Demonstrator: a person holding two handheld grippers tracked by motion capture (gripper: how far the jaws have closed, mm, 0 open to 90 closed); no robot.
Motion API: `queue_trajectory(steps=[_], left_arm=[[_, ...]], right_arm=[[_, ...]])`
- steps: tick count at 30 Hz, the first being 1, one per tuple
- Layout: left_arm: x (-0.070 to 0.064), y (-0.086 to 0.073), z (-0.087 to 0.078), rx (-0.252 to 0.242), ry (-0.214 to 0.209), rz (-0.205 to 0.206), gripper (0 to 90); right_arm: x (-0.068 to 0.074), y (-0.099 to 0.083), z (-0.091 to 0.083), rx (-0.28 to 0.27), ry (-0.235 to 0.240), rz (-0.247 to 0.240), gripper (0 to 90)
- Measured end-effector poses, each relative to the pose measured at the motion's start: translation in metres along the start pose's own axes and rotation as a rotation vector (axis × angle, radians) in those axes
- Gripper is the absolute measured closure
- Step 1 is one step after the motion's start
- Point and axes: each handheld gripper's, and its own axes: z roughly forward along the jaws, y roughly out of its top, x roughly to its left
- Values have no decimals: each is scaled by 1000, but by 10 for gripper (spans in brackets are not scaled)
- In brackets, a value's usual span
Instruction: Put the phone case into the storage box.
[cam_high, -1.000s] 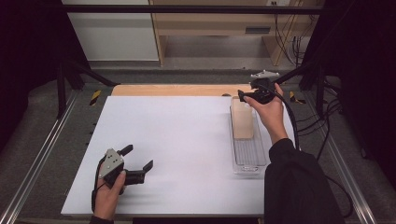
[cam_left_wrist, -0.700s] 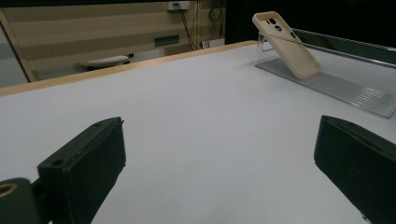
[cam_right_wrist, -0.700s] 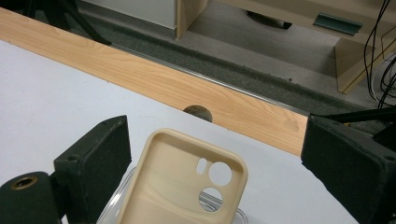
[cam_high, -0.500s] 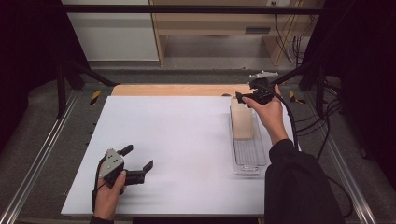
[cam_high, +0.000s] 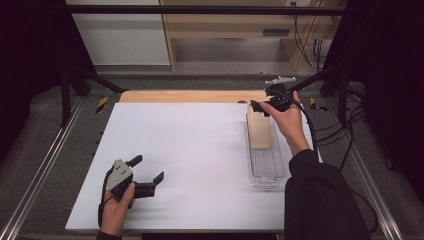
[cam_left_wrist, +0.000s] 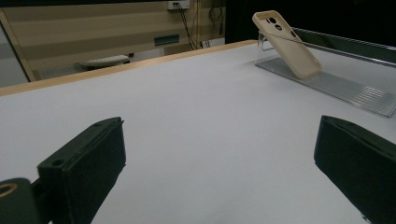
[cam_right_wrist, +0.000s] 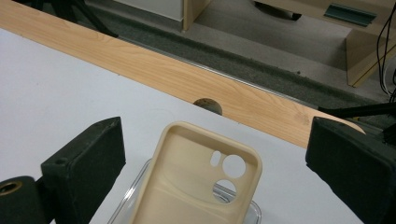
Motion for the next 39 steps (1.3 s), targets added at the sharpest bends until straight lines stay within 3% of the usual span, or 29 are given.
queue_trajectory(steps=[8, 25, 39], left_arm=[[0, 0, 0, 0, 0, 1, 21], [1, 0, -1, -8, 4, -3, 21], [0, 1, -1, -9, 3, -1, 21]], right_arm=[[4, 1, -1, 4, 8, -9, 52], [7, 4, -6, 6, 39, 31, 50], [9, 9, -13, -15, 48, 102, 48]])
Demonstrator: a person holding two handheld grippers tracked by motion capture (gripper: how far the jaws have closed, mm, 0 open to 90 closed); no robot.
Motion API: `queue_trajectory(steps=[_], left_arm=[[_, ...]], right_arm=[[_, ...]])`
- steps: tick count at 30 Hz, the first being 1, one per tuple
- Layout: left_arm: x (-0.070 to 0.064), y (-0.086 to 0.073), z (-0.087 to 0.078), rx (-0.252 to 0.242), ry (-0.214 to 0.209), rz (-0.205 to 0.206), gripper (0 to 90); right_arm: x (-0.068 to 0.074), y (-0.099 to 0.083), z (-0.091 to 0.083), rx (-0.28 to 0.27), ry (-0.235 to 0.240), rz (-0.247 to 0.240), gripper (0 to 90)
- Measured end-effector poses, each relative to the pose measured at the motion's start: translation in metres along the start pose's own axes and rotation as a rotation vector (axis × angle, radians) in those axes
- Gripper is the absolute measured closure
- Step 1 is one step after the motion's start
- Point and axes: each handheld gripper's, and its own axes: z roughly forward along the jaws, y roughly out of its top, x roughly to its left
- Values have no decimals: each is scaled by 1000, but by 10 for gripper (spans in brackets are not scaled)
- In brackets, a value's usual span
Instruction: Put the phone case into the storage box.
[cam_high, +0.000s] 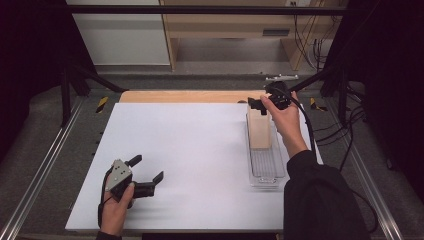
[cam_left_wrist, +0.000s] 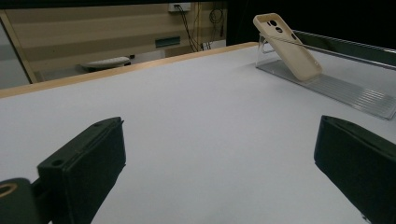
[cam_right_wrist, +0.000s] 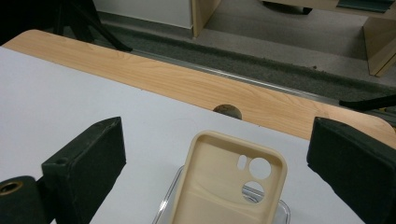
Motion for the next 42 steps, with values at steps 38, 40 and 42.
queue_trajectory(steps=[38, 40, 42], left_arm=[[1, 1, -2, -14, 3, -6, 21], [1, 1, -2, -14, 0, -7, 20], [2, 0, -2, -13, 2, -9, 20]], right_arm=[[5, 10, -50, -201, 38, 102, 57], [6, 11, -57, -242, 36, 91, 57], [7, 13, -63, -285, 24, 82, 58]])
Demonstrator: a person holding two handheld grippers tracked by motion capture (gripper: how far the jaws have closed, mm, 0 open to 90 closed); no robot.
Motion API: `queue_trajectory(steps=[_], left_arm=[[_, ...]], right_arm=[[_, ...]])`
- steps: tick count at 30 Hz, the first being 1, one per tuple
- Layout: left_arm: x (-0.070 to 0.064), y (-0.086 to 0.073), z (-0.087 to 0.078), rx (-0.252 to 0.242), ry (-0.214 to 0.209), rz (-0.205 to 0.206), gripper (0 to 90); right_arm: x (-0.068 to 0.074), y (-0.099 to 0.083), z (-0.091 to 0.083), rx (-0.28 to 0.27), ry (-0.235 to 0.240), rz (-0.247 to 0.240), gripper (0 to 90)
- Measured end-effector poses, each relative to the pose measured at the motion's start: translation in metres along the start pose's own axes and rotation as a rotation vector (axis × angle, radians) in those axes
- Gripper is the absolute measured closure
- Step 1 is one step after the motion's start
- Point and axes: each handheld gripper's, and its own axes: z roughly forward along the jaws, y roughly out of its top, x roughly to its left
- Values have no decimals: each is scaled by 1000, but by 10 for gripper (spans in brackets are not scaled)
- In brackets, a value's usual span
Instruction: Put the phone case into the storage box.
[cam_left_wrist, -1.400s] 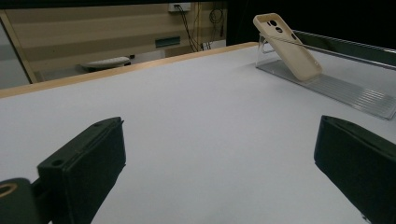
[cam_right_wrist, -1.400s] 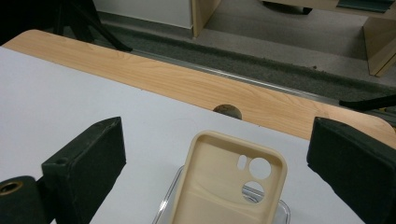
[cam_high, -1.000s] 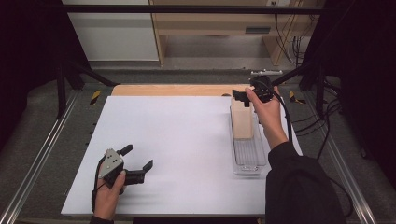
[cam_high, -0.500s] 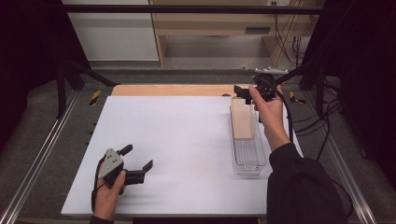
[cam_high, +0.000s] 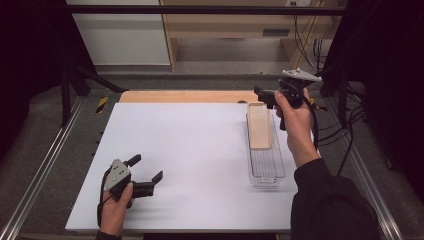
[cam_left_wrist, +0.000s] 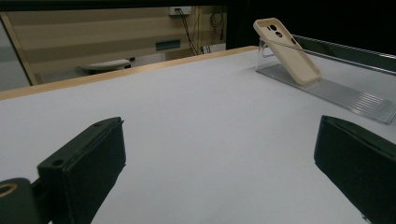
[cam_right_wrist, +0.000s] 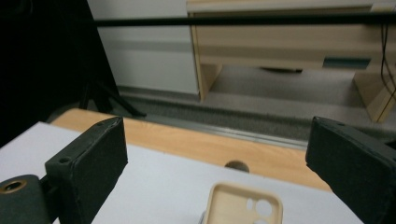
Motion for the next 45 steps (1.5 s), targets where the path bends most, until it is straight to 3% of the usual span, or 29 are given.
queue_trajectory(steps=[4, 9, 21, 29, 40, 45], left_arm=[[4, -1, -2, -4, 7, -11, 21], [4, 0, -5, -17, 17, -17, 21], [7, 0, -9, -25, 30, -29, 17], [6, 0, -11, -24, 36, -31, 17], [8, -1, -21, -35, 52, -40, 18], [9, -2, -22, -28, 50, -39, 18]], right_arm=[[2, 6, -10, -97, -10, -15, 58], [3, 10, -22, -148, -15, -31, 54], [6, 2, -36, -127, 40, -61, 44], [11, -8, -44, -97, 129, -92, 45], [10, -25, -59, -81, 186, -79, 42], [4, -36, -69, -90, 180, -72, 39]])
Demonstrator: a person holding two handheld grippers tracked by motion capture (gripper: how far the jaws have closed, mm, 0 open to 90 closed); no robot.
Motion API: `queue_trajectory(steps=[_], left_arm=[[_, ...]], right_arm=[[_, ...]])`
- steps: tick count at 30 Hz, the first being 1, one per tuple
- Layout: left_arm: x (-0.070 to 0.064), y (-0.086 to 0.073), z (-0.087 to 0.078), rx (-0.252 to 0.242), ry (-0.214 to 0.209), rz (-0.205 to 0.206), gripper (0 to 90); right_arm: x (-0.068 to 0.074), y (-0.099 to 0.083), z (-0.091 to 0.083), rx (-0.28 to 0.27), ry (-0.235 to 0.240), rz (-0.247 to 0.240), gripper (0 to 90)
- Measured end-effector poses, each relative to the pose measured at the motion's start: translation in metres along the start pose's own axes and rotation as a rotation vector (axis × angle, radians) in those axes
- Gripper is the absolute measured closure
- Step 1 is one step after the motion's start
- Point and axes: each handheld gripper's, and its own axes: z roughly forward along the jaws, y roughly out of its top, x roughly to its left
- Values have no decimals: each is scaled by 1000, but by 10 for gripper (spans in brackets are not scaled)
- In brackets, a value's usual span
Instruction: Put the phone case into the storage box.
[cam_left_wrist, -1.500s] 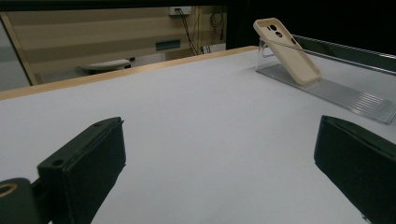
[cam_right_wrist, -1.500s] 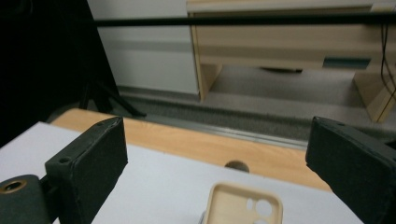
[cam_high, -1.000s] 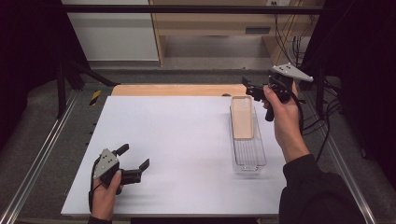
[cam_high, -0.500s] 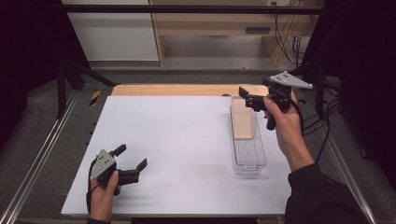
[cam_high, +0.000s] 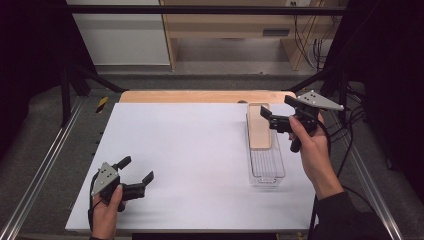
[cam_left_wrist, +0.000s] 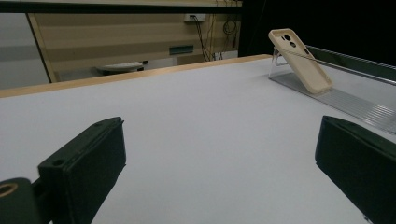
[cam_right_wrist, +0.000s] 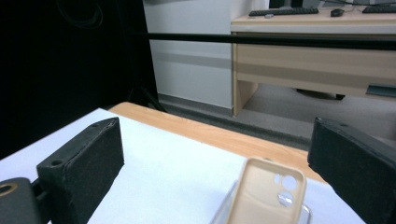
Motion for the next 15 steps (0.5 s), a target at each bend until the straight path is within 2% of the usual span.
queue_trajectory(steps=[5, 10, 15], left_arm=[[1, 0, -8, -9, 5, -8, 18], [6, -2, -24, -27, 23, -27, 18], [8, -3, -29, -34, 32, -39, 19]], right_arm=[[-7, -10, -7, 18, -20, 12, 40], [-13, -20, -15, 15, -30, 20, 39], [-15, -28, -22, 12, -43, 22, 38]])
